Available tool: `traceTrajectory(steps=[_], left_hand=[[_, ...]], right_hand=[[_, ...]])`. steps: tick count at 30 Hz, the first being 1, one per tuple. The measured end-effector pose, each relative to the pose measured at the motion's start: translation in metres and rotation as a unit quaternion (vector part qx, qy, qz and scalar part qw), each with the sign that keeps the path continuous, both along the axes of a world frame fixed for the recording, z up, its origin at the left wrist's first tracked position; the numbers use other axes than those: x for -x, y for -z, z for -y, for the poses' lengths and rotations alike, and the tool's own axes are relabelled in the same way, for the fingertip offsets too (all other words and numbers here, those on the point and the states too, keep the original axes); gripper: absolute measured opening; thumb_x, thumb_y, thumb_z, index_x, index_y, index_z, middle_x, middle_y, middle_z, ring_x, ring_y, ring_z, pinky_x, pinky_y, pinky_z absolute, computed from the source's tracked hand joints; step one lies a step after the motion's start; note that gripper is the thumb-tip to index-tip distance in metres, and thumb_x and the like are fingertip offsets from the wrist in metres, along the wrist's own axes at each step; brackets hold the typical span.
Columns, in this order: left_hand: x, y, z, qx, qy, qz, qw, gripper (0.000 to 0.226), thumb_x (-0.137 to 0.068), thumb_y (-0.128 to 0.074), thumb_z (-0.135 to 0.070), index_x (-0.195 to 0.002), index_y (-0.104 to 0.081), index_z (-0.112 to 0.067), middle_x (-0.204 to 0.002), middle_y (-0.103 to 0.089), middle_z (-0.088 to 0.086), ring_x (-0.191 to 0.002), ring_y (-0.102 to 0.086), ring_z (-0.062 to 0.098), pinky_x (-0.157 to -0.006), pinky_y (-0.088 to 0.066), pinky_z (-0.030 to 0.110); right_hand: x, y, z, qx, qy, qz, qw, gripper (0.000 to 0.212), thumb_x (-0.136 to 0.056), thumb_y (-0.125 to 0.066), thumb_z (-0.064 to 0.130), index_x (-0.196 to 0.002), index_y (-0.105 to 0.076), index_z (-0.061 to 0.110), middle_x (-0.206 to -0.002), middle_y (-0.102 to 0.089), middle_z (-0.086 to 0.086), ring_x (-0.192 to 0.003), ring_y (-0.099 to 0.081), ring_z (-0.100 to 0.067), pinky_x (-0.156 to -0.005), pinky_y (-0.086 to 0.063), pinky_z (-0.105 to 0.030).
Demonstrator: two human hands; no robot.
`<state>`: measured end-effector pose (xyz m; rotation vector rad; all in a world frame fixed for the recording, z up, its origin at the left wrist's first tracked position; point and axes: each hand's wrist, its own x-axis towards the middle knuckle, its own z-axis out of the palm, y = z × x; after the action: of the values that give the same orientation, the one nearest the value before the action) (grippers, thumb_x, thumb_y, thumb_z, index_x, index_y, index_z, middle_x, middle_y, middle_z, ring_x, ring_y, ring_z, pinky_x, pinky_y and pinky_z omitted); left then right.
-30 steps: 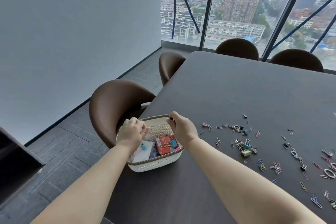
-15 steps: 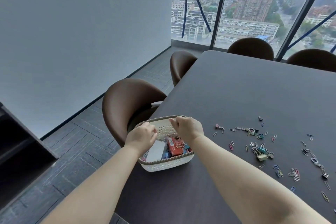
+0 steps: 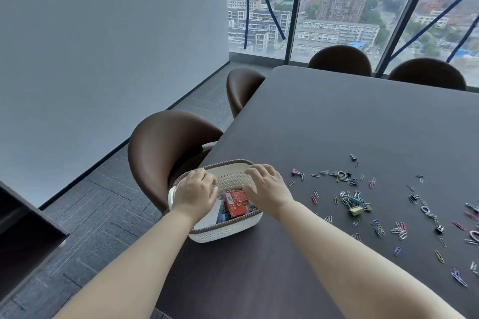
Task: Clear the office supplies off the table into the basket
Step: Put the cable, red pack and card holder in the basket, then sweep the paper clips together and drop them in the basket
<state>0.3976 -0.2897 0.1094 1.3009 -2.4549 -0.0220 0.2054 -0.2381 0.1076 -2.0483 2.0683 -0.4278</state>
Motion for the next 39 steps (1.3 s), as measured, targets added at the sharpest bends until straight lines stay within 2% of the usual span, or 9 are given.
traceTrajectory(steps=[3,7,11,13,16,19,26,32,39], left_hand=[[0.035,0.003,-0.013,0.026,0.068,0.003,0.997,0.012,-0.073,-0.071,-0.016,-0.074,-0.061,-0.010,-0.074,-0.060,0.006,-0.066,-0.059,0.025,-0.054,-0.047,0.033],[0.105,0.020,-0.043,0.028,0.202,0.043,0.978,0.022,-0.076,-0.046,-0.028,-0.066,-0.059,-0.014,-0.067,-0.057,0.002,-0.060,-0.057,0.023,-0.050,-0.049,0.029],[0.170,0.055,-0.085,-0.006,0.313,0.112,0.943,0.016,-0.074,-0.054,-0.032,-0.073,-0.062,-0.017,-0.077,-0.059,0.002,-0.069,-0.060,0.022,-0.056,-0.050,0.027],[0.194,0.077,-0.106,-0.056,0.330,0.182,0.925,0.030,-0.082,-0.058,-0.035,-0.105,-0.060,-0.016,-0.114,-0.057,0.008,-0.103,-0.055,0.026,-0.084,-0.047,0.032],[0.217,0.105,-0.132,-0.094,0.345,0.287,0.889,0.059,-0.094,-0.032,-0.047,-0.145,-0.018,-0.020,-0.155,-0.005,0.006,-0.141,-0.004,0.026,-0.114,-0.011,0.040],[0.232,0.125,-0.149,-0.109,0.330,0.316,0.883,0.071,-0.091,-0.023,-0.059,-0.146,0.007,-0.025,-0.153,0.022,0.004,-0.138,0.022,0.030,-0.112,0.002,0.051],[0.249,0.143,-0.164,-0.178,0.288,0.299,0.892,0.078,-0.089,-0.020,-0.064,-0.146,0.011,-0.022,-0.152,0.022,0.009,-0.137,0.024,0.032,-0.114,0.005,0.047],[0.244,0.149,-0.154,-0.149,0.278,0.267,0.911,0.086,-0.070,0.007,-0.069,-0.140,0.020,-0.022,-0.151,0.026,0.005,-0.135,0.031,0.024,-0.112,0.010,0.047],[0.243,0.146,-0.124,-0.194,0.227,0.282,0.912,0.082,-0.087,-0.018,-0.066,-0.145,0.014,-0.018,-0.152,0.024,0.009,-0.138,0.026,0.025,-0.114,0.005,0.043]], right_hand=[[0.029,0.004,-0.032,0.045,0.077,-0.026,0.996,0.024,-0.095,-0.039,0.029,-0.105,-0.052,0.011,-0.108,-0.062,-0.007,-0.102,-0.056,-0.029,-0.083,-0.038,-0.034],[0.090,0.035,-0.101,0.008,0.201,-0.032,0.979,0.021,-0.095,-0.038,0.027,-0.097,-0.051,0.010,-0.098,-0.065,-0.006,-0.093,-0.060,-0.030,-0.066,-0.040,-0.033],[0.140,0.068,-0.190,-0.043,0.309,-0.044,0.949,0.020,-0.093,-0.041,0.024,-0.104,-0.052,0.011,-0.105,-0.060,-0.005,-0.102,-0.053,-0.027,-0.078,-0.043,-0.034],[0.156,0.080,-0.233,-0.070,0.362,-0.055,0.928,0.025,-0.090,-0.047,0.023,-0.112,-0.054,0.013,-0.112,-0.058,-0.005,-0.107,-0.050,-0.028,-0.085,-0.042,-0.035],[0.162,0.096,-0.294,-0.119,0.447,-0.046,0.886,0.043,-0.091,-0.048,0.029,-0.132,-0.043,0.018,-0.137,-0.044,-0.004,-0.126,-0.038,-0.026,-0.100,-0.034,-0.036],[0.155,0.112,-0.339,-0.175,0.483,-0.020,0.858,0.059,-0.095,-0.039,0.040,-0.146,-0.017,0.019,-0.156,-0.012,-0.002,-0.143,-0.009,-0.019,-0.114,-0.013,-0.037],[0.133,0.146,-0.339,-0.267,0.482,0.006,0.835,0.085,-0.077,0.002,0.071,-0.138,0.026,0.016,-0.152,0.026,-0.005,-0.140,0.023,-0.020,-0.115,0.005,-0.047],[0.161,0.144,-0.288,-0.249,0.430,0.003,0.868,0.081,-0.089,-0.017,0.066,-0.136,0.028,0.019,-0.151,0.029,-0.004,-0.139,0.027,-0.021,-0.112,0.011,-0.052],[0.198,0.141,-0.239,-0.228,0.382,0.012,0.895,0.086,-0.085,-0.018,0.070,-0.143,0.021,0.020,-0.152,0.027,-0.003,-0.139,0.026,-0.022,-0.113,0.009,-0.053]])
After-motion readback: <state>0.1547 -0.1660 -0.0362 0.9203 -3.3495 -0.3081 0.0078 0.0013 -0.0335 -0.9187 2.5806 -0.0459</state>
